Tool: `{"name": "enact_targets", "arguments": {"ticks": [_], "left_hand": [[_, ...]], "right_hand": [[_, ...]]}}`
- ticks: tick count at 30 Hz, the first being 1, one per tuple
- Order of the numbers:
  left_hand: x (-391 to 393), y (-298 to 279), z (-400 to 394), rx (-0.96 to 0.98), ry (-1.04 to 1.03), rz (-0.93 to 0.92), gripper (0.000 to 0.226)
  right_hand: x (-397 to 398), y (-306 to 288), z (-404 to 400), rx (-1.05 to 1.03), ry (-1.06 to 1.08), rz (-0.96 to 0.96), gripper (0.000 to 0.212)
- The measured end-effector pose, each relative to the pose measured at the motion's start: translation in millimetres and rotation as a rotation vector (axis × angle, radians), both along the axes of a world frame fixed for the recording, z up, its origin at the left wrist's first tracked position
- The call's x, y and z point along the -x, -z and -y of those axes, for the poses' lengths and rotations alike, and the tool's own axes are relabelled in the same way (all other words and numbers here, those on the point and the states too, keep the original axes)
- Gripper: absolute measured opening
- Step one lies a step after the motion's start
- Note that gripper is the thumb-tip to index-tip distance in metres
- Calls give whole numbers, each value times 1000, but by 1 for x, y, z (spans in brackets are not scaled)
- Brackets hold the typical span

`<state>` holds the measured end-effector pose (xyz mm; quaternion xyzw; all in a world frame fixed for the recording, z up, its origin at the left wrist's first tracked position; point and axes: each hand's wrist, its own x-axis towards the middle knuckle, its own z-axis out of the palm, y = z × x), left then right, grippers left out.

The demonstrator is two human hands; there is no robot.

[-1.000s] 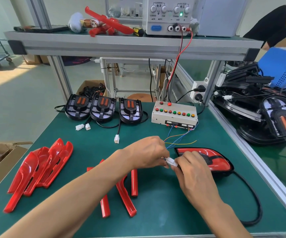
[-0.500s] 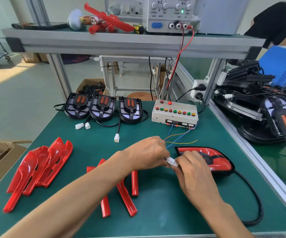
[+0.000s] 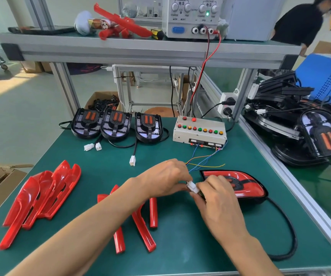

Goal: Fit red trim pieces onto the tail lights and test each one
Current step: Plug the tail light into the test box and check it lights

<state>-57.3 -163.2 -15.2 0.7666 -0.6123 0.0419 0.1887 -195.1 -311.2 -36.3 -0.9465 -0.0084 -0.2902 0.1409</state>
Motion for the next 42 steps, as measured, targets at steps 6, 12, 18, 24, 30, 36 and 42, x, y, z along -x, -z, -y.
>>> {"name": "enact_targets", "arguments": {"ticks": [6,12,18,24,30,36,42], "left_hand": [[-3,4,-3,-178,-86,113,21],[-4,9,-9,-365,-269,285,30],[41,-13,3,-128,-392,85,31],[117,-9,33,-92,-417,-1227,40],[145,15,76,387,-692,-1758,45],[147,39,78,679,-889,-1487,18],[140,46,64,817,-689,-1629,22]], "right_hand": [[41,7,15,-589,275,210,18],[64,12,93,-806,709,-1,13],[17,-2,136,-682,448,-253,33],[-7,-3,150,-733,302,-495,39],[18,0,134,-724,250,-545,27],[49,4,110,-563,126,-560,40],[55,-1,100,-644,120,-508,52]]}}
